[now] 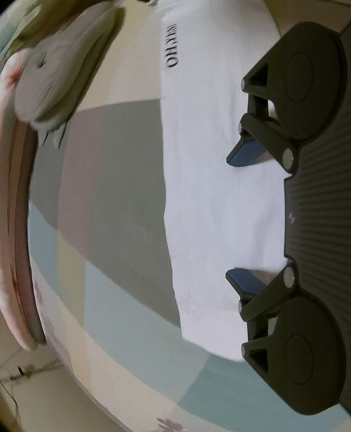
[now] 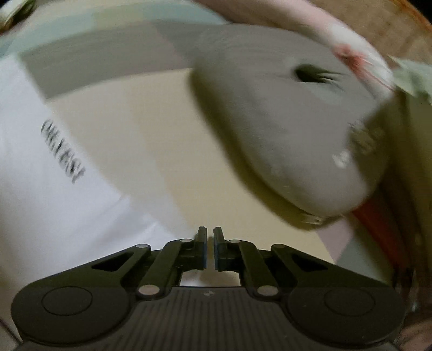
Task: Fold clothes
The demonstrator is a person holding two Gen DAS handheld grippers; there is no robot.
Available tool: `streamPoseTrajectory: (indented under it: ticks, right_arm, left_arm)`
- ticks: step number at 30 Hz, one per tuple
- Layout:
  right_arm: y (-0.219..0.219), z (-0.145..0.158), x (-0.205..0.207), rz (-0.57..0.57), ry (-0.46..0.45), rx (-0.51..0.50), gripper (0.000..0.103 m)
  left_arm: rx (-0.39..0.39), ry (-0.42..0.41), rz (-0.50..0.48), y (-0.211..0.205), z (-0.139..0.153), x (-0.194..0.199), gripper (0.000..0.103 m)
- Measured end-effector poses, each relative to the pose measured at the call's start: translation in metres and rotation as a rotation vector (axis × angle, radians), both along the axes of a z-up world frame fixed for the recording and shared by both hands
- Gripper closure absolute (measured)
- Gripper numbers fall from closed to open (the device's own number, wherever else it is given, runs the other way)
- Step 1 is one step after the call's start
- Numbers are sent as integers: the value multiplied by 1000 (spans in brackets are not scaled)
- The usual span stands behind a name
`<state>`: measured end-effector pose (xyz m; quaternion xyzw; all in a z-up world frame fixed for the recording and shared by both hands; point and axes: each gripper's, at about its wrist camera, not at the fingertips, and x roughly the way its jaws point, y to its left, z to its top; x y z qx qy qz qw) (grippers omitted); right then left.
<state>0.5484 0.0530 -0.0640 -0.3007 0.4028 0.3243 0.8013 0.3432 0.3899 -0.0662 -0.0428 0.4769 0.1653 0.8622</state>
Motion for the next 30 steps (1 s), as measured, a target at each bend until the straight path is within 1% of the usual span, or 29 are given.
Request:
streamPoseTrajectory:
  ticks: [1, 2, 3, 6, 9, 11, 13, 15, 18, 20, 22, 23, 24, 25, 26, 27, 28, 30]
  right_arm:
    - [-4, 7, 0, -20, 17, 44, 88]
    - [-6, 13, -3, -34, 28, 79, 83]
    - [-6, 17, -8, -41, 29, 89, 81]
    - [-9, 24, -31, -51, 35, 94, 80]
    - [-13, 26, -50, -101, 95, 140, 79]
    - [-19, 27, -71, -150, 157, 182, 71]
    - [-20, 25, -90, -176, 204, 202, 68]
    - [-19, 22, -108, -196, 246, 215, 68]
    - [-19, 22, -125, -234, 316, 246, 67]
    - [-18, 24, -131, -250, 345, 256, 66]
    - [-14, 28, -134, -254, 355, 257, 66]
    - [-12, 31, -135, -253, 357, 257, 65]
    - [-9, 34, -136, -248, 357, 255, 65]
    - [-6, 37, -137, -241, 355, 252, 64]
    - [-4, 40, -137, -233, 350, 247, 62]
    - [-1, 43, -138, -223, 342, 240, 60]
    - [2, 46, -139, -214, 333, 233, 58]
    - [6, 51, -139, -203, 324, 229, 57]
  left_arm:
    - [4, -15, 7, 1, 4, -4, 24]
    - [9, -31, 14, 2, 7, -7, 24]
    - [-1, -38, 39, 5, 9, -11, 24]
    - [-36, -57, 116, 15, 15, -24, 24]
    - [-71, -76, 194, 24, 20, -36, 24]
    - [-124, -96, 269, 35, 19, -47, 24]
    - [-199, -115, 362, 47, 13, -57, 24]
    - [-273, -133, 455, 60, 4, -68, 25]
    - [-327, -196, 540, 77, -6, -78, 27]
    - [-333, -236, 565, 88, -8, -79, 28]
    - [-318, -245, 574, 93, -6, -80, 32]
    - [-311, -249, 578, 95, -5, -80, 41]
    - [-303, -253, 582, 97, -4, -80, 61]
    - [-296, -256, 586, 99, -2, -80, 73]
    - [-288, -260, 590, 101, -1, -80, 95]
    - [-281, -264, 593, 103, 0, -80, 98]
    - [-273, -268, 597, 105, 1, -80, 98]
    - [-258, -276, 605, 109, 4, -80, 100]
